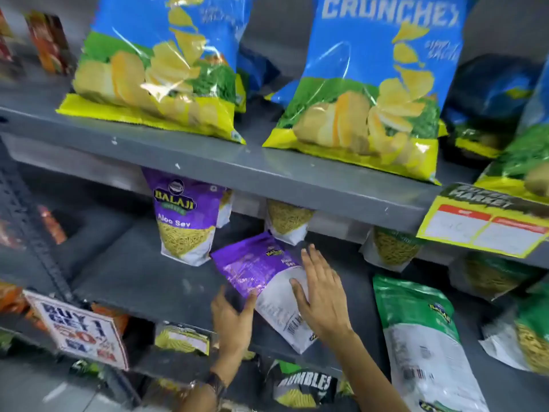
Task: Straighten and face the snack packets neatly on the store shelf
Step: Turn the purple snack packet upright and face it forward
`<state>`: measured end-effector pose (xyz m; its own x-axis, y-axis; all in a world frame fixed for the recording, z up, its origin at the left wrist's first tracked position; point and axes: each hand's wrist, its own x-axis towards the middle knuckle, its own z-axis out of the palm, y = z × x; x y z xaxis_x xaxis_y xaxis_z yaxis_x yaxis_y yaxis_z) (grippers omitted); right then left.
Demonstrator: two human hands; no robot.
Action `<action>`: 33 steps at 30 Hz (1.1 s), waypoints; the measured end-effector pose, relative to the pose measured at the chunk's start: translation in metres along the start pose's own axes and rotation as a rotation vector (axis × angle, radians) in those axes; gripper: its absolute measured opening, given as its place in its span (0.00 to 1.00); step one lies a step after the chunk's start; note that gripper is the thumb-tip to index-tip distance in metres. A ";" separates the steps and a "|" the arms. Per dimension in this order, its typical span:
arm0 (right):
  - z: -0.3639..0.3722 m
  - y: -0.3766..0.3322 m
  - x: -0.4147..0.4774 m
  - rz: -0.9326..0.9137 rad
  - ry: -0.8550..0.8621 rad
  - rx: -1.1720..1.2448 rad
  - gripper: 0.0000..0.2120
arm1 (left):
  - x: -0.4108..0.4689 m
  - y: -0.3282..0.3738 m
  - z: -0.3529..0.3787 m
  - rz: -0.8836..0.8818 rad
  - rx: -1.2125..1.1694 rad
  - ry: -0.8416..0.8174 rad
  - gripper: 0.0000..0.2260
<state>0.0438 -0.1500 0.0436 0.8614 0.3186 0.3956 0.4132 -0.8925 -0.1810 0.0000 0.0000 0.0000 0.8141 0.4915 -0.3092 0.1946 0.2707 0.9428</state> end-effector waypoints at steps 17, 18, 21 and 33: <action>0.022 0.055 0.048 0.613 -0.492 0.898 0.20 | 0.006 -0.010 0.023 -0.123 -0.098 -0.135 0.22; 0.021 0.057 0.050 0.617 -0.481 0.914 0.22 | 0.010 -0.007 0.022 -0.071 -0.063 -0.124 0.22; 0.008 0.056 0.061 0.539 -0.404 0.990 0.21 | 0.030 0.011 0.023 0.156 0.030 -0.129 0.23; 0.040 0.036 0.070 0.506 -0.082 1.067 0.35 | 0.121 0.039 0.018 0.516 0.289 -0.309 0.23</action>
<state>0.1308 -0.1468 0.0284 0.9981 0.0602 0.0112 0.0241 -0.2173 -0.9758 0.1159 0.0546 0.0017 0.9531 0.2272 0.1999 -0.1581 -0.1891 0.9691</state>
